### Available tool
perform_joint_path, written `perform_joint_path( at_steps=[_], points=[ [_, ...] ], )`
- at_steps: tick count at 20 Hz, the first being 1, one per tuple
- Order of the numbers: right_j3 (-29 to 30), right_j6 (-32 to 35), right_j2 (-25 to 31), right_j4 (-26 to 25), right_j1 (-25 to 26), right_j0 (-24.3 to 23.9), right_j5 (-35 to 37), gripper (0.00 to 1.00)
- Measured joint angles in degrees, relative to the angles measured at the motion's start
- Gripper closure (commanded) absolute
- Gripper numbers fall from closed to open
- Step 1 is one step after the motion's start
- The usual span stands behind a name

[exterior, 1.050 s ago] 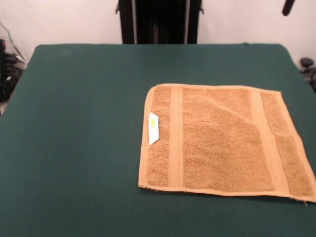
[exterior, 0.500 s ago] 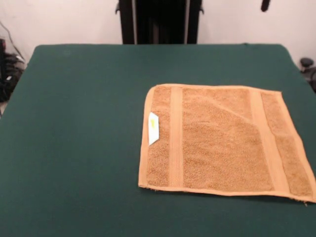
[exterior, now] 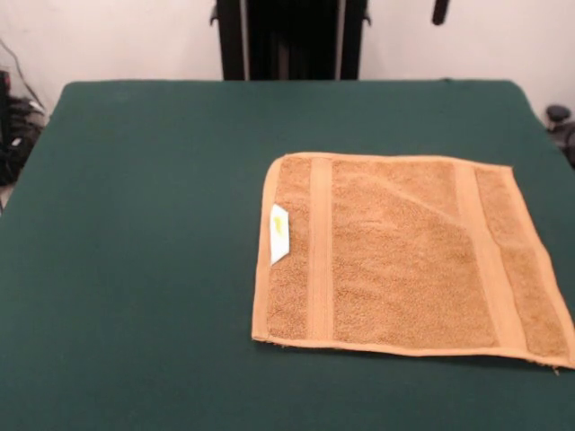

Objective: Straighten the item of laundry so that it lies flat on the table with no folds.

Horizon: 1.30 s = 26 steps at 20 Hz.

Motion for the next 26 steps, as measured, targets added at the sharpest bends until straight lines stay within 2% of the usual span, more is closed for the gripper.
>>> perform_joint_path(
  at_steps=[6, 26],
  points=[
    [3.6, 0.0, 0.95, -5.06, -1.8, -0.02, -7.2, 0.0],
    [4.96, 0.0, 2.17, -18.52, -0.95, 1.79, -25.59, 0.0]
  ],
)
